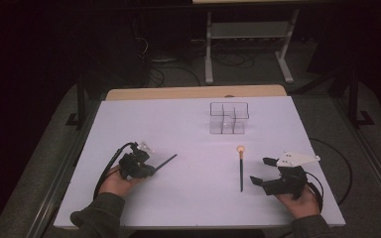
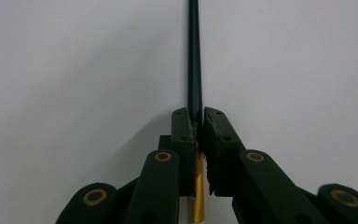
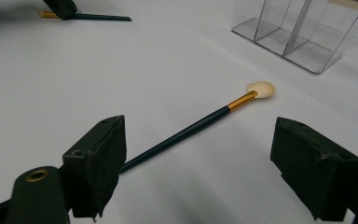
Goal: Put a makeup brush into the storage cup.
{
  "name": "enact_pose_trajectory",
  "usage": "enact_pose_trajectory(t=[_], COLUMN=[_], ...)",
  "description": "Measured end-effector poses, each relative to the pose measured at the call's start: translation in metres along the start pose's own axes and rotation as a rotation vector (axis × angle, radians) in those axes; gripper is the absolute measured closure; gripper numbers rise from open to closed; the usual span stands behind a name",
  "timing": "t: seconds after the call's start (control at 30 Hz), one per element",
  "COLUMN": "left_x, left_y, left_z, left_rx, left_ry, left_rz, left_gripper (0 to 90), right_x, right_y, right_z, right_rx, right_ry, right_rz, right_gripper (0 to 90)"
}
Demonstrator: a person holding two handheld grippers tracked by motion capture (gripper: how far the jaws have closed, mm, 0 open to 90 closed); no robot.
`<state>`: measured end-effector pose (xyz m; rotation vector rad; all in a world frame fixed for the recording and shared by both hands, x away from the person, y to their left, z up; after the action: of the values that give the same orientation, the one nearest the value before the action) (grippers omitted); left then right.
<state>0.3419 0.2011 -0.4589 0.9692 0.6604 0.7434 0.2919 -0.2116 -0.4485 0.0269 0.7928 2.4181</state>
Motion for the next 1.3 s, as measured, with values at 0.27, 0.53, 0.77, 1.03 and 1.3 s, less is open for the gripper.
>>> enact_pose_trajectory(t=[0.27,0.53,0.77,1.03,1.3], left_x=[0.001,0.001,0.002,-0.002,-0.012], left_y=[0.0,0.002,0.012,0.021,0.027], left_z=[0.0,0.0,0.001,-0.001,0.002], left_rx=[0.002,-0.01,-0.079,-0.125,-0.125], left_ry=[0.009,0.004,0.031,0.02,-0.024], left_rz=[-0.007,-0.024,-0.057,-0.08,-0.105], left_gripper=[83.4,83.5,83.5,83.5,83.5], right_x=[0.001,0.002,0.005,0.002,-0.001], right_y=[-0.002,-0.003,-0.003,-0.001,-0.003], right_z=[-0.001,-0.001,0.003,0.012,0.024], right_rx=[0.011,0.023,0.033,0.034,0.047], right_ry=[0.0,0.0,0.014,0.027,0.056], right_rz=[0.005,0.013,0.022,0.025,0.05], right_gripper=[17.5,17.7,17.6,17.6,17.6])
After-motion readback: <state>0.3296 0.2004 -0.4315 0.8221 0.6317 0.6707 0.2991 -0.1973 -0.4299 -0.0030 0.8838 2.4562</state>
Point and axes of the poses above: each handheld gripper's, and its own axes: y roughly backward along the jaws, z roughly out of its top, x roughly to its left, the point moved 4 cm from there along -y, roughly forward along the jaws, and after that the axes turned 15 degrees about y, right-handed, at the moved point
